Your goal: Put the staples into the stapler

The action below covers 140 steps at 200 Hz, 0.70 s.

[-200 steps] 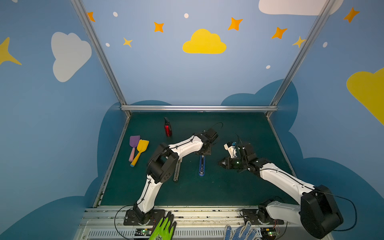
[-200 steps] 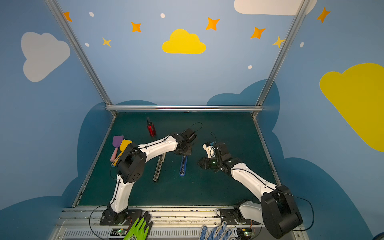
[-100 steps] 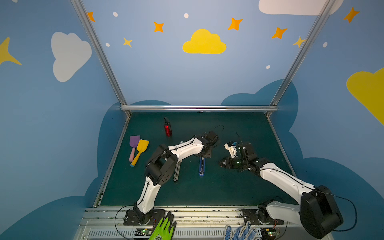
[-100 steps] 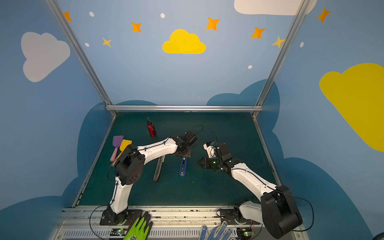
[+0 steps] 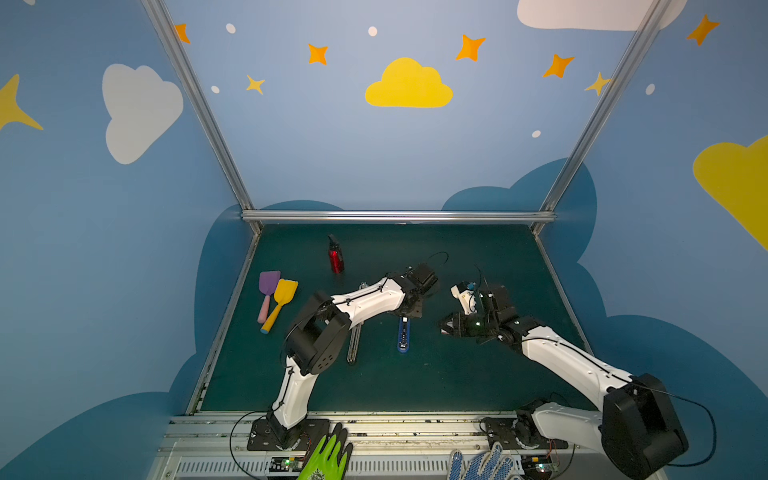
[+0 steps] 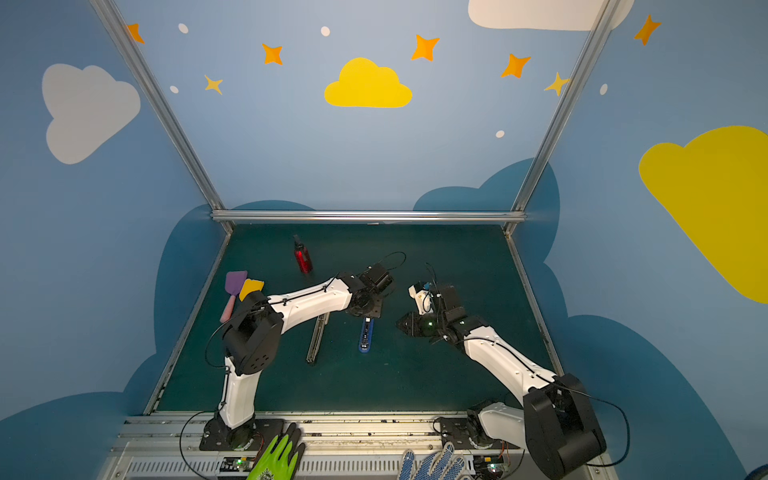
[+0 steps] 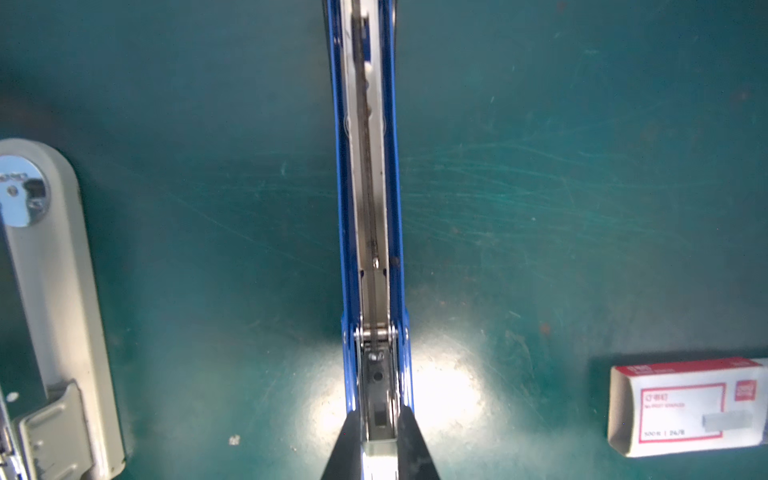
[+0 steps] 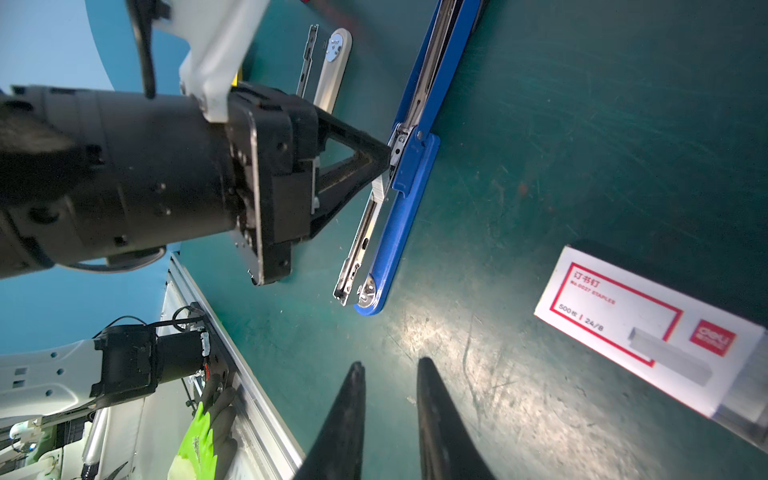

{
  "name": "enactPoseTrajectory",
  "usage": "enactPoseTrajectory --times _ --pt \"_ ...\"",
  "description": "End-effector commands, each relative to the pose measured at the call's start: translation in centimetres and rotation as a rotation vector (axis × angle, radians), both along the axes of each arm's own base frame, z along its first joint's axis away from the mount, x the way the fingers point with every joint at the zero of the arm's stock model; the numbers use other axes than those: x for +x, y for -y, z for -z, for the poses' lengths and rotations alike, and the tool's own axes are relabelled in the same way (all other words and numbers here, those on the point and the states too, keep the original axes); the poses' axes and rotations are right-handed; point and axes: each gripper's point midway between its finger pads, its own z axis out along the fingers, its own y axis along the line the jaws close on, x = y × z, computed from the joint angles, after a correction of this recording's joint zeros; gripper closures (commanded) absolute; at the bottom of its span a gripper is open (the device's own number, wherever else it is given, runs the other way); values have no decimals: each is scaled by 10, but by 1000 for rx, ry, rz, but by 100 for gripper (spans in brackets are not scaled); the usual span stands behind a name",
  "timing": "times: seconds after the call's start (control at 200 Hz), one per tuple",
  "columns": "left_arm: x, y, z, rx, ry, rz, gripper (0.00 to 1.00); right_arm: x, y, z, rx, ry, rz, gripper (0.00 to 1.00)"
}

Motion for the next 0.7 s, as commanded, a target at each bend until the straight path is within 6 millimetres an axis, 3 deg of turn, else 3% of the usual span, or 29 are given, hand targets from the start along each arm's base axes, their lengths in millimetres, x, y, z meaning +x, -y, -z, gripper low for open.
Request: enactPoseTrajectory --times 0.0,0.15,0.3,0.486,0.696 --pt "-6 -4 -4 3 -12 -3 79 -3 2 -4 5 7 -6 76" --pt "-10 -5 -2 9 -17 -1 75 -2 4 -4 4 8 -2 76" --pt "-8 -6 -12 5 7 -5 68 -2 5 -3 6 6 1 76" --pt "5 -11 -25 19 38 -22 62 -1 5 -4 9 7 3 76" --pt "20 -16 -16 -23 6 -62 63 -2 6 -5 14 8 1 76"
